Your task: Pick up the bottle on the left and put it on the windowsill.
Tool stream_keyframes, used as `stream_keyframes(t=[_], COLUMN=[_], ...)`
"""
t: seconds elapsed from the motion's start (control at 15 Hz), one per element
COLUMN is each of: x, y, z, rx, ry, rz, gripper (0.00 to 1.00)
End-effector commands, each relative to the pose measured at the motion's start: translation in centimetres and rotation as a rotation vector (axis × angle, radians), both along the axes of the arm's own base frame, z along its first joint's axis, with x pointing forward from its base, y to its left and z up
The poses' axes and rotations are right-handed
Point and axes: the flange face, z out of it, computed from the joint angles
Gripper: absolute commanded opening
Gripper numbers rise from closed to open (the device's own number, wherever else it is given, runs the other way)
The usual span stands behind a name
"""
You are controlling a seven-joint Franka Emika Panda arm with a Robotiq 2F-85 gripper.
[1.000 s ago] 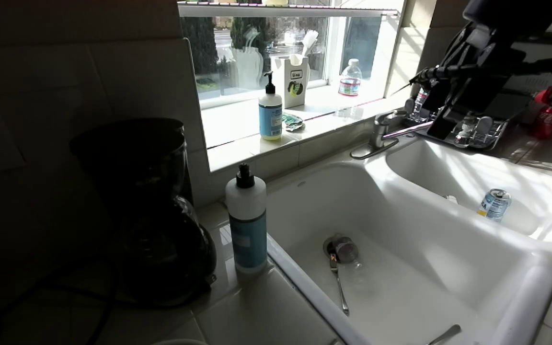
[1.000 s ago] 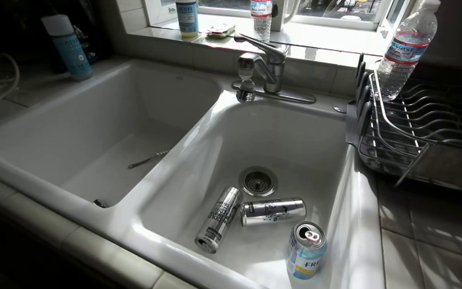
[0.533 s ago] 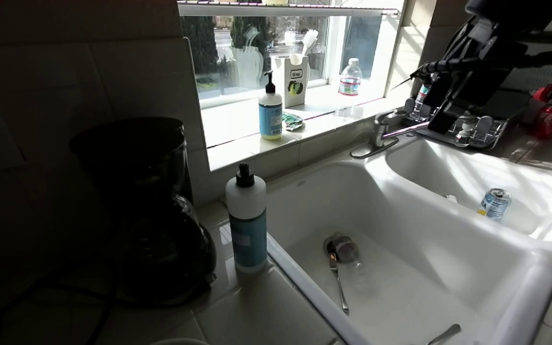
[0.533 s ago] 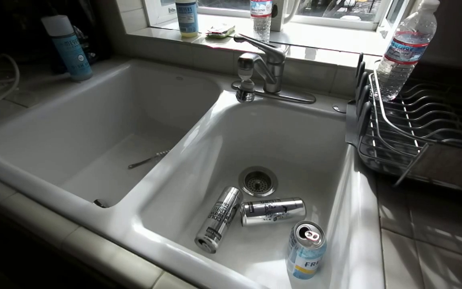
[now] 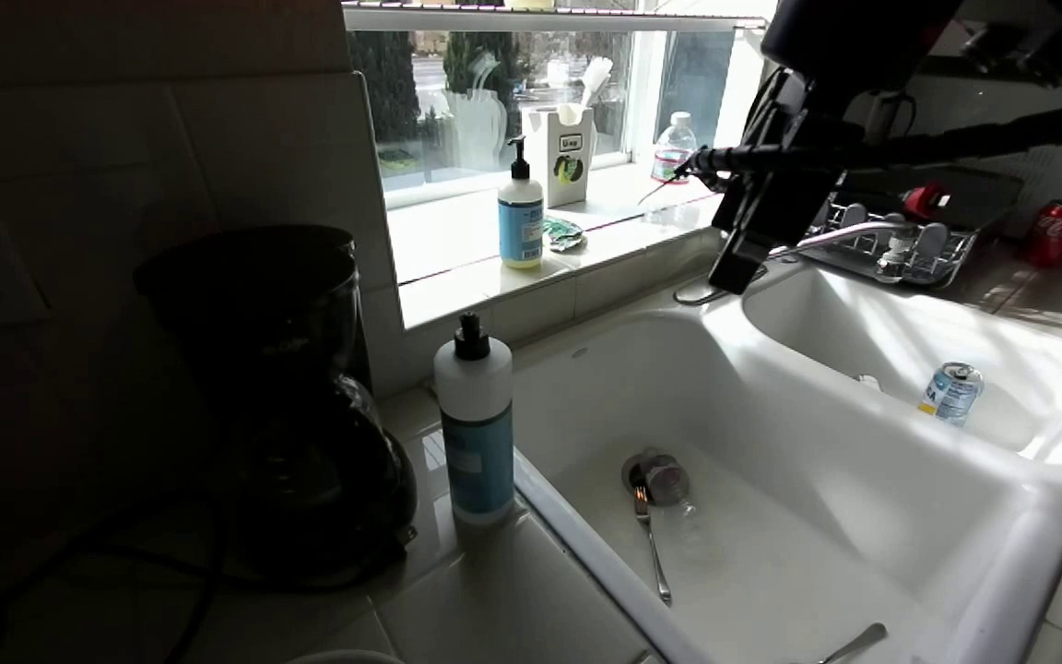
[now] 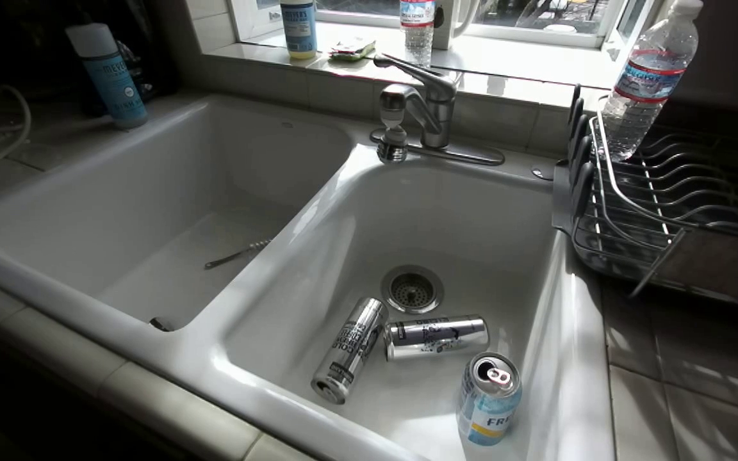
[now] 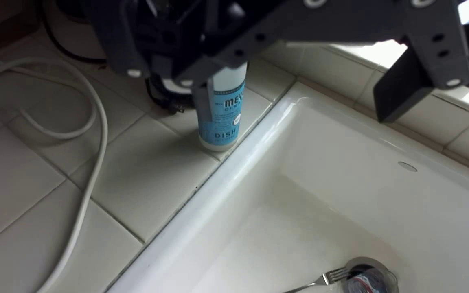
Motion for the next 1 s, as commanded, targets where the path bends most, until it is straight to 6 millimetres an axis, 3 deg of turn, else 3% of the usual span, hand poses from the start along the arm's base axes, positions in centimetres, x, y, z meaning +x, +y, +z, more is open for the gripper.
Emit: stream_keyframes(t=[0.0, 0.07, 0.4, 0.67, 0.93], x=[4.5, 2.0, 5.6, 7.7, 9.4], y=[3.4, 1.9, 3.9, 7.3, 9.5], z=[-0.3, 0.0, -1.1, -3.7, -6.6], rx=[0.002, 0.001, 0.068, 0.171, 0.15], ry=[-0.002, -0.014, -0.007, 0.01, 0.049], rz=[-0.018, -0.008, 0.008, 0.018, 0.013], gripper=[1.0, 1.0, 1.0, 1.0, 1.0])
